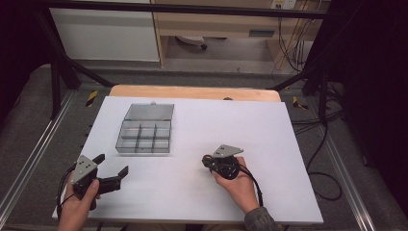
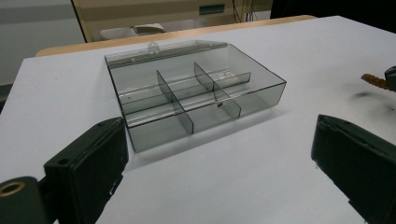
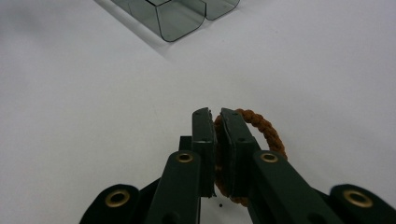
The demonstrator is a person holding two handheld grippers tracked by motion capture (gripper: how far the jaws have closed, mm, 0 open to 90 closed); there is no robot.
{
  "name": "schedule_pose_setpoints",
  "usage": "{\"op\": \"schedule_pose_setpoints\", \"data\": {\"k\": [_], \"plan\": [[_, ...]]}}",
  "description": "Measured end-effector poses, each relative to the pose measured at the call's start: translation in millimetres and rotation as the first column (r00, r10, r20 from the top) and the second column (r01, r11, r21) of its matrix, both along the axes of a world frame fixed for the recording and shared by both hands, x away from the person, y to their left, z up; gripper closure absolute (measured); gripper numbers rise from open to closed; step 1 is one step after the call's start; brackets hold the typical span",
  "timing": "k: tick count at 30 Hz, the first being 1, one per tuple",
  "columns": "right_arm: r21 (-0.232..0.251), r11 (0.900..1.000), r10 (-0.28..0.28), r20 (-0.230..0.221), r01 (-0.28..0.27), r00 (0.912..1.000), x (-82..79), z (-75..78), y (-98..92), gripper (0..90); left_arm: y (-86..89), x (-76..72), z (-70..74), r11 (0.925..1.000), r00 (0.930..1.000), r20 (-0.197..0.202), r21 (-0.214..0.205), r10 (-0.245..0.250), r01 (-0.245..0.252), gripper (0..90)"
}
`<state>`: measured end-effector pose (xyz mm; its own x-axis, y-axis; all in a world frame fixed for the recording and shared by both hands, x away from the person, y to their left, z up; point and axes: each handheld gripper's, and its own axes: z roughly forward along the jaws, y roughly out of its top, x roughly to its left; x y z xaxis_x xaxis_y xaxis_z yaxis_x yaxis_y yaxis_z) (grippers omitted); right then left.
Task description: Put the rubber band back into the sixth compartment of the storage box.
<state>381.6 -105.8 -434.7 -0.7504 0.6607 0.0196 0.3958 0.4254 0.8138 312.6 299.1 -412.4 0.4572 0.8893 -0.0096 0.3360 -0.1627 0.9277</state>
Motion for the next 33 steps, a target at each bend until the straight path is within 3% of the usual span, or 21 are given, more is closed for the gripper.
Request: {"op": "schedule_pose_setpoints", "data": {"k": [15, 33], "plan": [[0.06, 0.9982, 0.009, 0.016, -0.01, 0.9998, 0.4, 6.0, 2.3, 85.0, -0.9, -0.2, -0.9, 1.0, 1.0, -0.003, 0.009, 0.001, -0.001, 4.1], [0.053, 0.997, 0.053, 0.055, -0.056, 0.9971, 15.3, 34.0, 22.3, 84.9, 1.5, -0.5, -1.5, 0.9999, 0.9999, -0.005, 0.002, 0.013, -0.013, 4.1]]}}
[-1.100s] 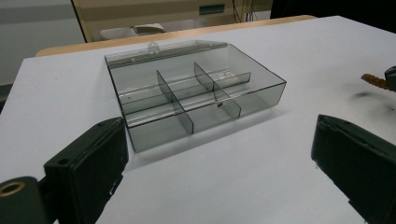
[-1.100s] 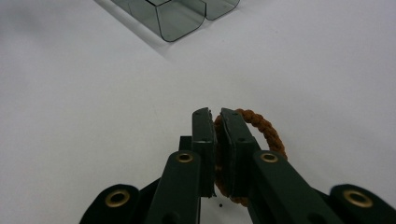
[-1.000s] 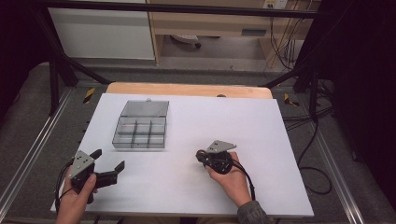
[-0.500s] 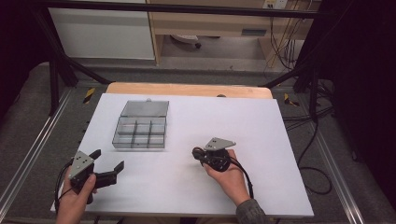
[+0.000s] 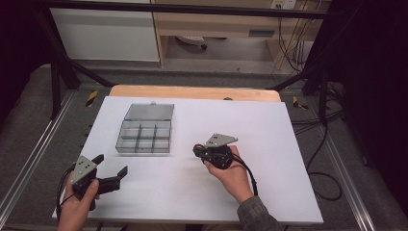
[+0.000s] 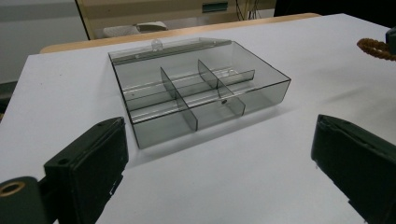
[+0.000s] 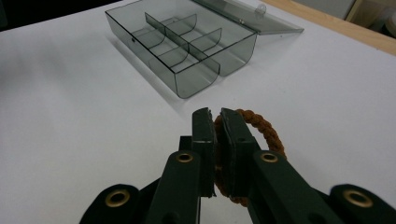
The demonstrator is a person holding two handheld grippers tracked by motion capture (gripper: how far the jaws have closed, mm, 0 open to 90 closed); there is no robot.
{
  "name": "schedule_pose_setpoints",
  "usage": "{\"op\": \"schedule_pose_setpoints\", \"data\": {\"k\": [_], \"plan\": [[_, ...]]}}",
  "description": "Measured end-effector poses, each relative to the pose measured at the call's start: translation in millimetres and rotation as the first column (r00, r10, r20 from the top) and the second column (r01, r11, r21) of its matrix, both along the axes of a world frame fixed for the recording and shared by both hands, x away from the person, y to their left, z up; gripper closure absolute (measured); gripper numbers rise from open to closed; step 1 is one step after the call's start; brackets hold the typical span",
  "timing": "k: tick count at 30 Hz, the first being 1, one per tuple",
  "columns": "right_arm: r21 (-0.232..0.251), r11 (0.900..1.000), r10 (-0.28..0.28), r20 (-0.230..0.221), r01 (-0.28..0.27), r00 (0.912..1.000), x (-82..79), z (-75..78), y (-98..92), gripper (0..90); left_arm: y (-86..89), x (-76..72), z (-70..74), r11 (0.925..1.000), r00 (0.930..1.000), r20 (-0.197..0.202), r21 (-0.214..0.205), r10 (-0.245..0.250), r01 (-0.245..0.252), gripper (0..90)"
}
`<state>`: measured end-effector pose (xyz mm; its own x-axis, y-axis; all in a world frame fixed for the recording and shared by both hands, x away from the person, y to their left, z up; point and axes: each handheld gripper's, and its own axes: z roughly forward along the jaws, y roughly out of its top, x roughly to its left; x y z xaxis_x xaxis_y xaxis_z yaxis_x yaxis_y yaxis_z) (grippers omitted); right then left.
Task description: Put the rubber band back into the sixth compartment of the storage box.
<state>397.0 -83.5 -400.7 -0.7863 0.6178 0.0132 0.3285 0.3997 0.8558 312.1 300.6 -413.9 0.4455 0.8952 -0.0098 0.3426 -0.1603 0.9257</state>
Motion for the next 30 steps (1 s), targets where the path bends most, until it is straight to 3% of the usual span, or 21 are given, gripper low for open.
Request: {"op": "schedule_pose_setpoints", "data": {"k": [14, 22, 30], "plan": [[0.014, 0.9998, 0.013, 0.052, -0.014, 0.9985, 18.1, 30.9, 25.2, 85.0, -0.1, -0.4, -0.2, 1.0, 1.0, -0.001, 0.002, -0.002, 0.002, 4.1], [0.055, 0.9984, 0.01, 0.07, -0.014, 0.9975, 29.5, 39.4, 37.8, 85.0, -0.7, -0.2, -0.6, 0.9999, 1.0, -0.008, 0.011, -0.003, 0.003, 4.1], [0.064, 0.9979, -0.004, 0.075, 0.0, 0.9972, 41.0, 45.8, 48.6, 84.9, -1.2, -0.2, -0.7, 0.9999, 0.9999, -0.009, 0.009, -0.007, 0.007, 4.1]]}}
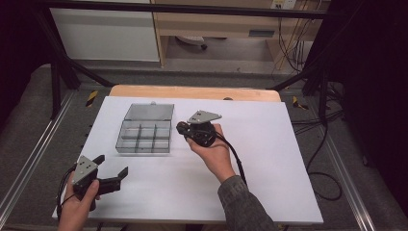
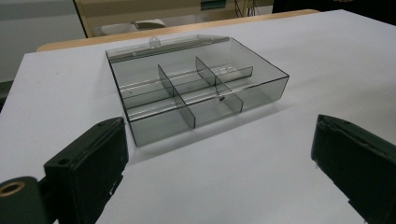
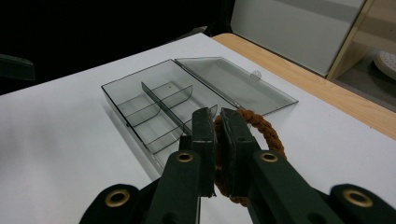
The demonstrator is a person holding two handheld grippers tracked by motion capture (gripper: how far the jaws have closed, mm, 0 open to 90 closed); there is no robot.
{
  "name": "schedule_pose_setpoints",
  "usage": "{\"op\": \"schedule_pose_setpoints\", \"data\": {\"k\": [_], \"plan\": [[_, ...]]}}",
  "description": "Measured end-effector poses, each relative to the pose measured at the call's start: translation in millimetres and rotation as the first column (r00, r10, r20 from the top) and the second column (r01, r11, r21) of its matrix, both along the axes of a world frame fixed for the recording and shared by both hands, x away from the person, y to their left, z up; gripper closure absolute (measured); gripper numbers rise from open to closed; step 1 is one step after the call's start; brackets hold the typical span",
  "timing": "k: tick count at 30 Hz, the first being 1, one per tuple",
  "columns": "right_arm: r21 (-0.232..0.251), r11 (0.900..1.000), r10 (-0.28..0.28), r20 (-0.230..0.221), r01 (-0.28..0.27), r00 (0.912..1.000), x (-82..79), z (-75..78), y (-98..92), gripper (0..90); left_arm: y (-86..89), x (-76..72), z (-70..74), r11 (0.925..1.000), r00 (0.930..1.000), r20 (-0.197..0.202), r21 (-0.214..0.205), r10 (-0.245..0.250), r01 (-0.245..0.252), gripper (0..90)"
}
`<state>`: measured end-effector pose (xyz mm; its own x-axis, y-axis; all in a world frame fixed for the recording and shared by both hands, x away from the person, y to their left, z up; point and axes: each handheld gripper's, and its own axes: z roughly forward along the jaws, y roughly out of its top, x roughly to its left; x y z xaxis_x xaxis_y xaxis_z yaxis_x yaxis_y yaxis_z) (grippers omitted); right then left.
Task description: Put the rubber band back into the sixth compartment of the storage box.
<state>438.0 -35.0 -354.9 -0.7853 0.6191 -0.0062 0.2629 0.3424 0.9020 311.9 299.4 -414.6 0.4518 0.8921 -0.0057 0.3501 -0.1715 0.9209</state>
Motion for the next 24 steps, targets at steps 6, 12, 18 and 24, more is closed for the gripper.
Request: {"op": "schedule_pose_setpoints", "data": {"k": [6, 12, 18, 24], "plan": [[-0.03, 0.9995, 0.013, 0.006, -0.013, 0.9999, 9.6, 3.9, 10.8, 84.9, -0.2, -0.1, -0.1, 1.0, 1.0, -0.001, -0.001, -0.003, 0.003, 4.2], [-0.028, 0.9994, 0.02, 0.005, -0.02, 0.9998, 15.2, 6.5, 20.3, 85.0, -0.3, 0.0, 0.1, 1.0, 1.0, -0.001, -0.001, -0.003, 0.003, 4.2], [-0.03, 0.9993, 0.022, -0.004, -0.022, 0.9997, 18.5, 4.7, 27.4, 84.9, 0.1, 0.0, 0.2, 1.0, 1.0, -0.001, -0.002, -0.004, 0.004, 4.2], [-0.035, 0.9989, 0.031, -0.002, -0.031, 0.9995, 20.7, 4.9, 35.4, 85.0, -0.5, 0.1, 0.2, 1.0, 1.0, -0.002, 0.001, -0.008, 0.008, 4.2]]}}
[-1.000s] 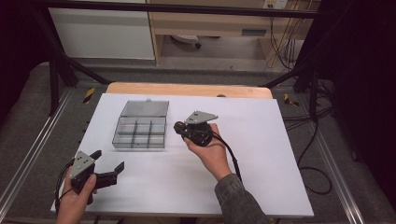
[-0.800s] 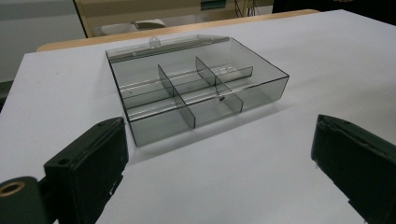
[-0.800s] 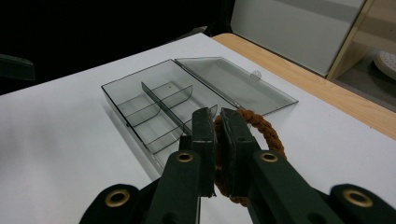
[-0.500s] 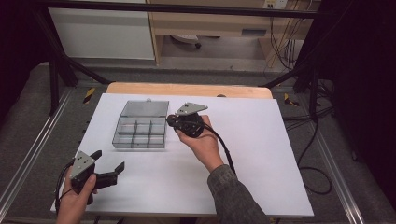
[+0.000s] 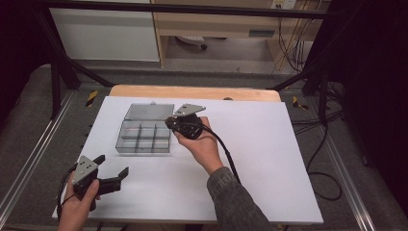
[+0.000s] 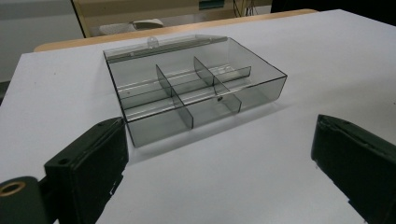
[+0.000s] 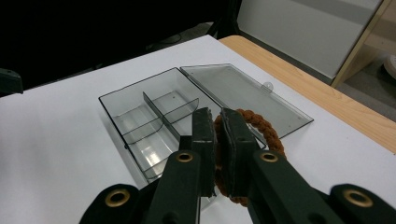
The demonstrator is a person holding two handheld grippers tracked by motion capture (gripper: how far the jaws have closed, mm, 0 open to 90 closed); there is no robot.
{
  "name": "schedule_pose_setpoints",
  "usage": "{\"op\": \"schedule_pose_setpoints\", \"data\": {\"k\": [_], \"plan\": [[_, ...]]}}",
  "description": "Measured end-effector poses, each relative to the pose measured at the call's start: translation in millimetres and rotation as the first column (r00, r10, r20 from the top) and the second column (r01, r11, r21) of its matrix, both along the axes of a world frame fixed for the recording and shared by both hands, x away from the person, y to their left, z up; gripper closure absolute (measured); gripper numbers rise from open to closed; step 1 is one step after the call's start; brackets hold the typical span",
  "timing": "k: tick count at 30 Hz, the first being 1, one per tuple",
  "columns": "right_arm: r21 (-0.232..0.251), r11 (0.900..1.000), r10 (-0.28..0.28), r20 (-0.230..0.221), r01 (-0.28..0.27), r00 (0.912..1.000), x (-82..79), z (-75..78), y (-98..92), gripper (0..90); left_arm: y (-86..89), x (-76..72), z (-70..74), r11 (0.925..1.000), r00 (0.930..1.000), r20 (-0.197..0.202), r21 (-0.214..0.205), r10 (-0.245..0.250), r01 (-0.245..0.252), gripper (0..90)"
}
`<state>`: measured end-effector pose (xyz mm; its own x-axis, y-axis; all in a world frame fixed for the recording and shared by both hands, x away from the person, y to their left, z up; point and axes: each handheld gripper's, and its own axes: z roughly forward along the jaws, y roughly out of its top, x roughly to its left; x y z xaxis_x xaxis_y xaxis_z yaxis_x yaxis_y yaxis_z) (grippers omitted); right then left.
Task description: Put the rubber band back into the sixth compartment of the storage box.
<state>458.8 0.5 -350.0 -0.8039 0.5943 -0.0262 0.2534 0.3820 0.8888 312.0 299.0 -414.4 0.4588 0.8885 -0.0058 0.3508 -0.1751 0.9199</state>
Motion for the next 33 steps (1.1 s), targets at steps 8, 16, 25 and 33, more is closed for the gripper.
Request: {"op": "schedule_pose_setpoints", "data": {"k": [8, 16, 25, 33], "plan": [[-0.033, 0.9994, -0.008, -0.004, 0.008, 1.0, 3.2, -4.0, 6.7, 84.9, 0.0, 0.0, -0.3, 1.0, 1.0, -0.003, -0.001, -0.002, 0.002, 4.2], [-0.033, 0.9994, 0.01, -0.016, -0.011, 0.9998, 4.5, -7.4, 13.2, 84.9, -0.3, 0.4, -0.7, 1.0, 1.0, -0.007, 0.002, -0.006, 0.006, 4.2], [-0.029, 0.9991, 0.03, -0.029, -0.031, 0.9991, 3.9, -10.5, 19.9, 85.0, -1.3, 0.6, -1.4, 0.9999, 0.9999, -0.013, 0.003, -0.01, 0.01, 4.2], [-0.021, 0.9985, 0.049, -0.053, -0.05, 0.9974, 4.5, -13.9, 24.8, 84.9, -1.6, 0.8, -1.8, 0.9999, 0.9998, -0.017, 0.007, -0.011, 0.012, 4.2]]}}
